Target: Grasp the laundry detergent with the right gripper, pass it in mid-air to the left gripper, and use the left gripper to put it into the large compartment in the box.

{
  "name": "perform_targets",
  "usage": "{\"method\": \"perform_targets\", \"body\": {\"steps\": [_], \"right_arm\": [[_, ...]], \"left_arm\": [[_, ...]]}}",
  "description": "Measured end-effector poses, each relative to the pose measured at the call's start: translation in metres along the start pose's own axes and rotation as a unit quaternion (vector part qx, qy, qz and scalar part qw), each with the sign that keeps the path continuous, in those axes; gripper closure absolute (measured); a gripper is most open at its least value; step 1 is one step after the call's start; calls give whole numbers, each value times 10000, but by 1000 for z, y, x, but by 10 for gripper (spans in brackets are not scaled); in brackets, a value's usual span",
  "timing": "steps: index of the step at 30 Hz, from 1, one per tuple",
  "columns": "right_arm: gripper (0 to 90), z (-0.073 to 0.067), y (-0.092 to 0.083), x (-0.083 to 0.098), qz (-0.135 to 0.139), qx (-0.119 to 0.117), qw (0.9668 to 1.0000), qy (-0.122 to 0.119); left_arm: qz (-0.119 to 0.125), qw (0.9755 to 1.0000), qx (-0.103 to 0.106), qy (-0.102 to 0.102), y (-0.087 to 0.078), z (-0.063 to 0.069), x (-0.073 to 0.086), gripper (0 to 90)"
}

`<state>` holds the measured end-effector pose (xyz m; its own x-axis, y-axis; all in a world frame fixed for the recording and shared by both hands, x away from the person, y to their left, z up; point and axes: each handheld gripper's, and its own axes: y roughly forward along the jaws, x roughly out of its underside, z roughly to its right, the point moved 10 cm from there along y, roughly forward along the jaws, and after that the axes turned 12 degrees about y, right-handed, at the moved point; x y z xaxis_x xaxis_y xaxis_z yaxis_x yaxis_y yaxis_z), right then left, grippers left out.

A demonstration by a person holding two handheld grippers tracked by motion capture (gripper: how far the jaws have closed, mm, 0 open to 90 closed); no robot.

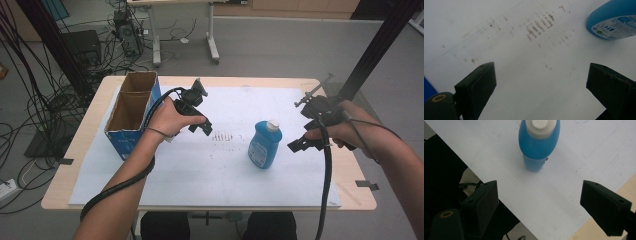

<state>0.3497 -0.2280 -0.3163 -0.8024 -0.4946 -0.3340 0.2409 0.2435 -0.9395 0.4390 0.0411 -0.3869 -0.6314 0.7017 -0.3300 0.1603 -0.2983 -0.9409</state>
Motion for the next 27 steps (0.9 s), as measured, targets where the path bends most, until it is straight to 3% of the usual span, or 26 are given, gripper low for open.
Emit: {"method": "perform_targets", "body": {"steps": [13, 27], "right_arm": [[146, 12, 17, 20, 195, 83, 9997, 113], [146, 19, 33, 34, 291, 123, 9993, 190]], "left_arm": [[96, 9999, 69, -67, 2, -3, 6, 91], [97, 9999, 28, 30, 5, 1, 11, 91]]}}
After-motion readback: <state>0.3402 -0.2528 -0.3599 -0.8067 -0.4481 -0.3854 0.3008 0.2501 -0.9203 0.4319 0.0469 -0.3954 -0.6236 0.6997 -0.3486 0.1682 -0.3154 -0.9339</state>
